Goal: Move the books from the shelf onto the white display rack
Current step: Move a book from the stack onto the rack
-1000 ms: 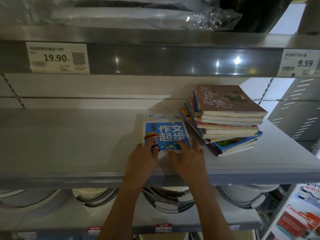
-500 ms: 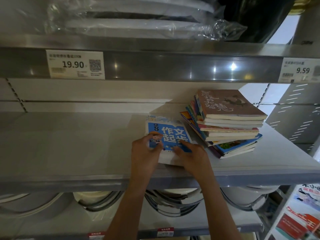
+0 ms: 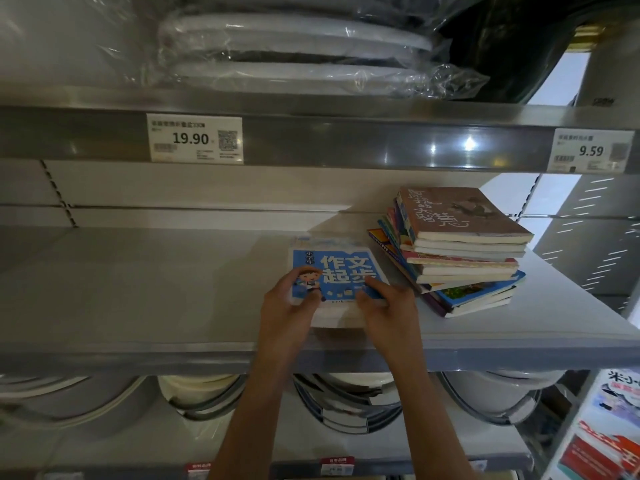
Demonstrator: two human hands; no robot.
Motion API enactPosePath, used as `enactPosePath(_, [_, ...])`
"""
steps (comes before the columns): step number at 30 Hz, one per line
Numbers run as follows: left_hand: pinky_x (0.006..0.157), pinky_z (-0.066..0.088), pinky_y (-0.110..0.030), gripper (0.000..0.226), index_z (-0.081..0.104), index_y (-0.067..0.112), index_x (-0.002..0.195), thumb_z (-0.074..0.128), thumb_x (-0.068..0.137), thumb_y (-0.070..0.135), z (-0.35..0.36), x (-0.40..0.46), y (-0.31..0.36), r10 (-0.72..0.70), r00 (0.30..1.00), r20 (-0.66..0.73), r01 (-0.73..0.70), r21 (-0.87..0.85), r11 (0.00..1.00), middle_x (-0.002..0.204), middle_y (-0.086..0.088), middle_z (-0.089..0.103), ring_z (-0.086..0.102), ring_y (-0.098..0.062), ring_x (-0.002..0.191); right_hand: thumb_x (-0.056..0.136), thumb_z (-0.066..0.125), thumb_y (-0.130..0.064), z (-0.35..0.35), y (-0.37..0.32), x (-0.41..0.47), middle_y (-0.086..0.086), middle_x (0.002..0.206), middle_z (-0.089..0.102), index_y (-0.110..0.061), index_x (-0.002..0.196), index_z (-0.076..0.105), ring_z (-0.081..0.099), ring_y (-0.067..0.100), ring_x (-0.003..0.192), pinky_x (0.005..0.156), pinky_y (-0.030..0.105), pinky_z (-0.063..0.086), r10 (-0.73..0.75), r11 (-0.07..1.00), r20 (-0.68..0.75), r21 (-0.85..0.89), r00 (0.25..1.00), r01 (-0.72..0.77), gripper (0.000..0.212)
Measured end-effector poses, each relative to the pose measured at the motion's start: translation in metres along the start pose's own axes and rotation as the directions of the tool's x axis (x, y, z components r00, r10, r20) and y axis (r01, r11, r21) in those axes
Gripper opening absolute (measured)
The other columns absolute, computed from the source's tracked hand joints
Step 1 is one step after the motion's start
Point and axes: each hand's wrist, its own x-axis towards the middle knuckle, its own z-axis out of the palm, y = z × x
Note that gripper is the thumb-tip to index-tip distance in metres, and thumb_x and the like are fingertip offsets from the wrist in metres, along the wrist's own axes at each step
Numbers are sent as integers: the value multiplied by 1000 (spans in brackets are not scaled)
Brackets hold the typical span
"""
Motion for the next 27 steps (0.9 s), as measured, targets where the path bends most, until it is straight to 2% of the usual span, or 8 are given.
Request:
enactPosePath(3, [77, 58, -23, 46, 64, 33, 119, 65, 90, -3, -11, -18, 4, 64, 998, -24, -67, -130, 989, 118, 5, 68, 68, -7, 104, 89, 72, -24, -2, -8, -19, 2, 129, 43, -26, 124, 64, 49, 15, 117, 95, 29, 49, -43, 995, -30, 85, 999, 45, 35])
enactPosePath(6, [76, 58, -26, 51, 60, 36, 125, 66, 91, -2, -25, -33, 5, 116, 993, -20, -117, -211, 970, 125, 2, 64, 66, -13, 112, 89, 72, -20, -8, -11, -36, 1, 132, 44, -25, 129, 61, 52, 13, 117, 91, 33, 55, -61, 974, -21, 217, 998, 64, 42])
enactPosePath(11, [79, 59, -28, 51, 52, 26, 138, 69, 91, 15, -46, -58, 1, 202, 978, 62, -186, -203, 962, 138, -6, 57, 63, -20, 119, 94, 65, -13, -12, -15, -57, 1, 134, 54, -25, 139, 51, 61, 18, 115, 74, 21, 58, -72, 954, 63, 296, 995, 51, 49])
enactPosePath(15, [82, 58, -25, 54, 48, 36, 138, 71, 88, 36, -57, -80, 2, 248, 963, 109, -234, -122, 964, 145, 3, 50, 59, -14, 123, 94, 63, -9, -9, -14, -85, 0, 134, 50, -25, 138, 47, 63, 10, 108, 64, 15, 55, -104, 944, 24, 318, 994, 91, 49])
enactPosePath(19, [76, 58, -21, 55, 50, 36, 134, 69, 85, 18, -65, -98, 4, 246, 951, 186, -217, -165, 962, 136, 14, 53, 59, -10, 122, 92, 64, -13, -12, -9, -116, -2, 142, 45, -27, 134, 50, 57, 1, 117, 69, 20, 58, -196, 925, -92, 314, 976, 215, 47])
enactPosePath(22, [80, 60, -30, 68, 49, 32, 139, 72, 84, -1, -63, -109, -6, 247, 950, 192, -220, -152, 964, 143, 11, 46, 51, -18, 132, 91, 64, -20, -19, -3, -133, 0, 148, 40, -29, 134, 50, 52, 7, 126, 73, 20, 58, -271, 899, -156, 311, 950, 308, 46])
enactPosePath(24, [82, 61, -35, 73, 45, 27, 145, 72, 84, -5, -58, -118, -9, 264, 945, 192, -249, -99, 964, 149, 6, 37, 45, -19, 137, 93, 65, -23, -24, -2, -142, 2, 150, 38, -30, 135, 50, 51, 8, 128, 76, 18, 57, -307, 897, -187, 271, 933, 349, 45])
enactPosePath(27, [84, 60, -31, 77, 41, 27, 149, 72, 85, -4, -49, -130, -4, 268, 945, 188, -265, -44, 963, 158, 9, 24, 36, -7, 141, 91, 62, -20, -33, 3, -152, 2, 152, 36, -30, 137, 55, 49, 15, 132, 78, 23, 59, -353, 877, -222, 259, 909, 404, 48])
